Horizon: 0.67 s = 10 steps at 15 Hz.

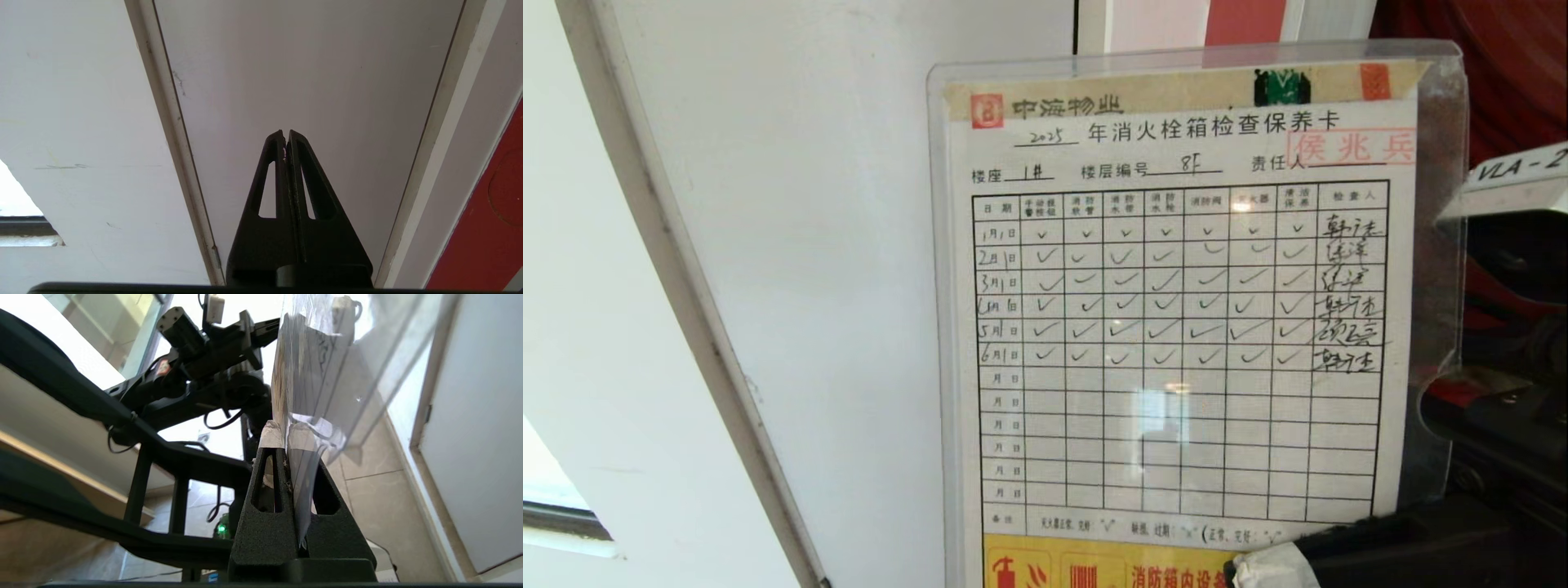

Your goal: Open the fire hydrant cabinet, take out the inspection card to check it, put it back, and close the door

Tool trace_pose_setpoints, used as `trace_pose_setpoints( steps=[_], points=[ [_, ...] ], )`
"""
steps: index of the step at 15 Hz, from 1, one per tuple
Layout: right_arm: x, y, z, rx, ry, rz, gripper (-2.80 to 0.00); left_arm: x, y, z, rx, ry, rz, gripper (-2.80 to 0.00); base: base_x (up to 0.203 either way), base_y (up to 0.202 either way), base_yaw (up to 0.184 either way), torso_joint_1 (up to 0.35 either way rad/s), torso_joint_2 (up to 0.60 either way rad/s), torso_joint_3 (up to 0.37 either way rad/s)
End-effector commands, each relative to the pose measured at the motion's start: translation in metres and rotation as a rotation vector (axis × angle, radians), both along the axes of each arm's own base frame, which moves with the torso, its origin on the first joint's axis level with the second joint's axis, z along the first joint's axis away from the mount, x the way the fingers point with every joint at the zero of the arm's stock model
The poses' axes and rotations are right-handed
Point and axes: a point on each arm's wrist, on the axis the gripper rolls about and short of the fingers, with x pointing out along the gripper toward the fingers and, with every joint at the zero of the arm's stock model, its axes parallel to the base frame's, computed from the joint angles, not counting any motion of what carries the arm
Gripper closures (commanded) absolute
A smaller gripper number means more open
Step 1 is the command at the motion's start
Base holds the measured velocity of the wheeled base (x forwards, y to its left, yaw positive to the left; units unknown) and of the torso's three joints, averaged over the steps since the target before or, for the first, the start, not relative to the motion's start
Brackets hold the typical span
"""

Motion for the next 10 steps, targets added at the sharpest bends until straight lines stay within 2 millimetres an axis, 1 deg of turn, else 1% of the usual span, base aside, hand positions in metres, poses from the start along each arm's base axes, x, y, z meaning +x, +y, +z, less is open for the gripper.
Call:
trace_pose_setpoints(
  steps=[1, 10],
  points=[
    [-0.0005, 0.0000, -0.0014, -0.001, 0.008, 0.016, 0.00, 0.0022, 0.0000, -0.0075, 0.001, 0.027, 0.000, 0.00, 0.000, 0.000, 0.000, 0.000, 0.00, 0.000],
    [-0.0034, -0.0002, -0.0024, 0.005, 0.014, 0.070, 0.00, 0.0022, 0.0000, -0.0075, 0.001, 0.026, 0.000, 0.00, 0.000, 0.000, 0.000, 0.000, 0.00, 0.000]
  ],
)
